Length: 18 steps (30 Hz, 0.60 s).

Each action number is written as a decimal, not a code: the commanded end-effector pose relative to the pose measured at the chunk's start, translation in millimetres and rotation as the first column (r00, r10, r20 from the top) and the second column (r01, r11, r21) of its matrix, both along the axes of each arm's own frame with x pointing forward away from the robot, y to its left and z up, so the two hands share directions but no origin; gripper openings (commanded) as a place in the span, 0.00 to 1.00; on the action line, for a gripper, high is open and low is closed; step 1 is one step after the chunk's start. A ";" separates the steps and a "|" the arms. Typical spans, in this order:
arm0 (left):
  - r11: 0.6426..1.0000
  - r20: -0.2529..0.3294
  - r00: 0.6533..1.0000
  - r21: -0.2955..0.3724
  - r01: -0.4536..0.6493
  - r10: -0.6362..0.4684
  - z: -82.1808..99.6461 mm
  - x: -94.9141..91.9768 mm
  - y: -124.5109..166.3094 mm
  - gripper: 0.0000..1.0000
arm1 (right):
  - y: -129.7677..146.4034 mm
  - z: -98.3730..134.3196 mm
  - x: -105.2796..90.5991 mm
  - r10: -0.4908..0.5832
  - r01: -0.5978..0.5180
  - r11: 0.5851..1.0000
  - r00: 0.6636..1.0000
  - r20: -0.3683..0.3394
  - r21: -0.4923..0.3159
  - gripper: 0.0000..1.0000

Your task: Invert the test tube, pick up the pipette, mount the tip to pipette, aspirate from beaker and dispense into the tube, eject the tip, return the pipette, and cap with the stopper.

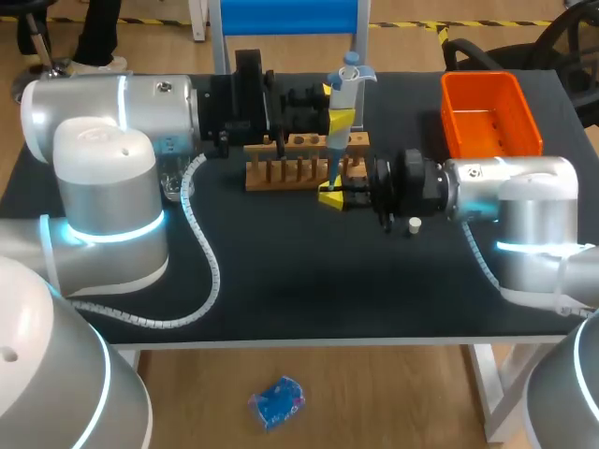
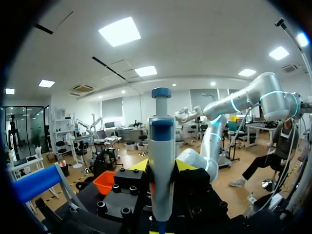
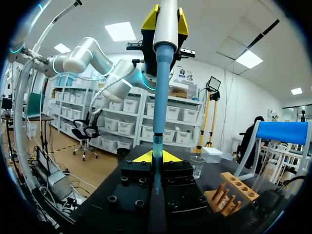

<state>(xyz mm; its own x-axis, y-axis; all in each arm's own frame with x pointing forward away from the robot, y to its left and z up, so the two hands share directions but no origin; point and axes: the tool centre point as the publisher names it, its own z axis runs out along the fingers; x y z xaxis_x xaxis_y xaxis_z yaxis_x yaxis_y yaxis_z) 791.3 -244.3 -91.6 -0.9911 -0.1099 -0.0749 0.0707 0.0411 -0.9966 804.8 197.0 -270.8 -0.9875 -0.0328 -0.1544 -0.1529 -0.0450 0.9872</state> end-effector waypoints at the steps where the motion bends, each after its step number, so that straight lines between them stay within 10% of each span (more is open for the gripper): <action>1: 1.000 -0.001 1.000 0.000 -0.006 0.006 -7.6 -0.7 -0.7 0.00 | -0.2 9.2 -4.4 -0.017 0.017 1.000 1.000 0.001 0.001 0.00; 8: 1.000 -0.001 1.000 0.000 -0.006 0.006 -7.6 -0.7 -0.7 0.00 | -1.2 9.8 -5.3 -0.018 0.018 1.000 1.000 -0.007 0.005 0.00; 9: 1.000 -0.001 1.000 0.000 -0.006 0.006 -7.6 -0.7 -0.7 0.00 | -1.6 9.5 -5.3 -0.019 0.019 1.000 1.000 -0.010 0.004 0.38; 10: 1.000 -0.001 1.000 0.000 -0.006 0.006 -7.6 -0.7 -0.7 0.00 | -1.9 8.8 -5.6 -0.019 0.019 1.000 1.000 -0.015 0.004 1.00; 18: 1.000 -0.001 1.000 0.000 -0.006 0.006 -7.6 -0.7 -0.7 0.00 | -7.5 0.5 -7.1 -0.014 0.013 1.000 0.999 -0.048 -0.017 1.00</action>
